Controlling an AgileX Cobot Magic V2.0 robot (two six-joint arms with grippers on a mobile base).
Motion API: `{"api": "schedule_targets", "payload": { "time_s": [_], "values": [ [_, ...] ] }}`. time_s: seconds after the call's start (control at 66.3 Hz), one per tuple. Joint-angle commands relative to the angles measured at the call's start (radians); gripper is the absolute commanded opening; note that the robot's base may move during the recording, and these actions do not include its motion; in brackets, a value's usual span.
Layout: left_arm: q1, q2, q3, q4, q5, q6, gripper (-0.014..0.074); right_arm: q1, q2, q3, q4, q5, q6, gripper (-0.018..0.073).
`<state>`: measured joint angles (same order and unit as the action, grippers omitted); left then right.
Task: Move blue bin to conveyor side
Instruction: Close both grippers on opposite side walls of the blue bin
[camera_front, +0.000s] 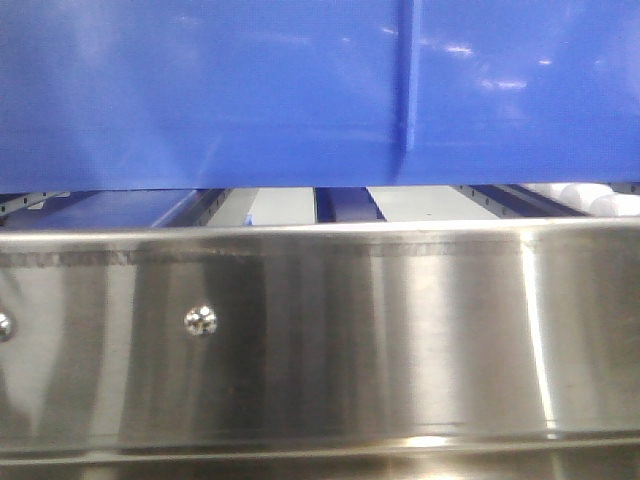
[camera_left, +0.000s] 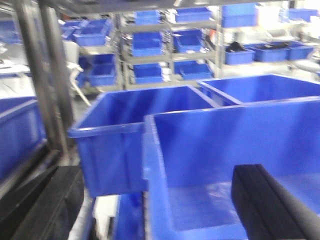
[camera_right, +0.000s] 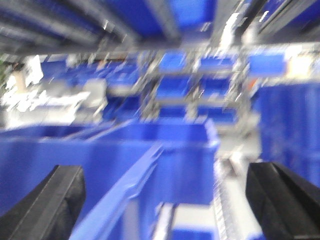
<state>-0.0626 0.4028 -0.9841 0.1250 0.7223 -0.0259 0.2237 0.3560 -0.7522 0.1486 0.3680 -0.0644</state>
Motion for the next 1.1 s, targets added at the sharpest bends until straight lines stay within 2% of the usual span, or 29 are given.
{"api": "schedule_targets", "payload": {
  "time_s": [0.0, 0.166, 0.271, 0.362, 0.422, 0.528, 0.679, 0.769, 0.83, 0.935, 1.086],
  "values": [
    [-0.020, 0.052, -0.055, -0.029, 0.054, -0.008, 0.0505, 0.038, 0.077, -0.087, 0.013, 0.087, -0.006, 0.0552],
    [-0.062, 0.171, -0.171, -0.034, 0.185, -0.014, 0.0505, 0.112, 0.233, -0.260, 0.015, 0.205, -0.006, 0.0552],
    [-0.086, 0.256, -0.252, -0.030, 0.242, -0.068, 0.0505, 0.174, 0.321, -0.349, 0.015, 0.203, -0.006, 0.0552],
    [-0.095, 0.332, -0.328, -0.030, 0.311, -0.072, 0.0505, 0.215, 0.370, -0.396, 0.015, 0.181, -0.006, 0.0552],
    [-0.095, 0.383, -0.381, -0.028, 0.359, -0.076, 0.0505, 0.240, 0.413, -0.457, 0.015, 0.264, -0.006, 0.0550],
    [-0.095, 0.464, -0.466, -0.026, 0.426, -0.081, 0.0505, 0.247, 0.524, -0.581, 0.015, 0.488, 0.013, 0.0550],
    [-0.095, 0.550, -0.558, -0.026, 0.467, -0.081, 0.0505, 0.247, 0.654, -0.753, 0.015, 0.669, 0.050, 0.0550],
    [-0.095, 0.577, -0.588, -0.026, 0.471, -0.081, 0.0505, 0.247, 0.721, -0.841, -0.028, 0.765, 0.086, 0.0550],
    [-0.095, 0.593, -0.602, -0.025, 0.483, -0.081, 0.0505, 0.247, 0.759, -0.887, -0.104, 0.852, 0.147, 0.0550],
    [-0.091, 0.608, -0.607, -0.006, 0.499, -0.081, 0.0505, 0.247, 0.809, -0.934, -0.233, 0.853, 0.214, 0.0550],
    [-0.062, 0.625, -0.607, -0.001, 0.499, -0.064, 0.0505, 0.248, 0.821, -0.934, -0.235, 0.853, 0.267, 0.0550]
  ]
}}
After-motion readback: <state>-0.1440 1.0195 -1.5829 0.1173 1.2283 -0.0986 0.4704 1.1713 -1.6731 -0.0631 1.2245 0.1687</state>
